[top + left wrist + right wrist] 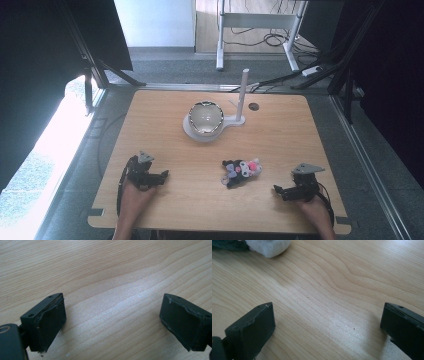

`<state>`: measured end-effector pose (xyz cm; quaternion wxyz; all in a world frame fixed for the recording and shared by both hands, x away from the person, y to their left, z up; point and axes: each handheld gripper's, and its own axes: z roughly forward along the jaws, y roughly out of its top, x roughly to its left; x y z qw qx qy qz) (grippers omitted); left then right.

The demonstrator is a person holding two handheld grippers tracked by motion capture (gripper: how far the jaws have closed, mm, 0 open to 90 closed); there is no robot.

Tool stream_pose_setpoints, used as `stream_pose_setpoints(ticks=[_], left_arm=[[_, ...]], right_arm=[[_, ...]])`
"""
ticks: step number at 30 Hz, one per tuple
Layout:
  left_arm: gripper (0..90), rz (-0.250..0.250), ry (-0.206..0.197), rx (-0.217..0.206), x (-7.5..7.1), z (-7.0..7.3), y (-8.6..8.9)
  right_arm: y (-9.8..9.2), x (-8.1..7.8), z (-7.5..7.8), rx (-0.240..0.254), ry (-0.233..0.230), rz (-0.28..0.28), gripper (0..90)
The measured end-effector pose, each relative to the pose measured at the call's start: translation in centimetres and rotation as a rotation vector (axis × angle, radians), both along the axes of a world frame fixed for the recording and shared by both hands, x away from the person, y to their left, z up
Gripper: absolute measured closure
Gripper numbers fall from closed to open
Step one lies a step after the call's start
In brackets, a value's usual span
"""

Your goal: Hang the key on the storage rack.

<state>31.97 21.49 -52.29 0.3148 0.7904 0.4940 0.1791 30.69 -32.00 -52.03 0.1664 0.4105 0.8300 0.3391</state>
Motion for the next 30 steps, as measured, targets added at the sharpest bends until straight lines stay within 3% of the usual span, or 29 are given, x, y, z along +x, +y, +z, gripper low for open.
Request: stream_pose_setpoints(ticks=[25,30], left_arm=[[6.6,0.0,0.0,0.0,0.0,0.01,0.0],[6.6,0.0,0.0,0.0,0.0,0.01,-0.01]], right_arm=[[-0.03,-0.09,0.02,0.003,0.0,-0.002,0.0],[0.02,-0.01,0.29,-0.016,0.017,0.027,0.0]])
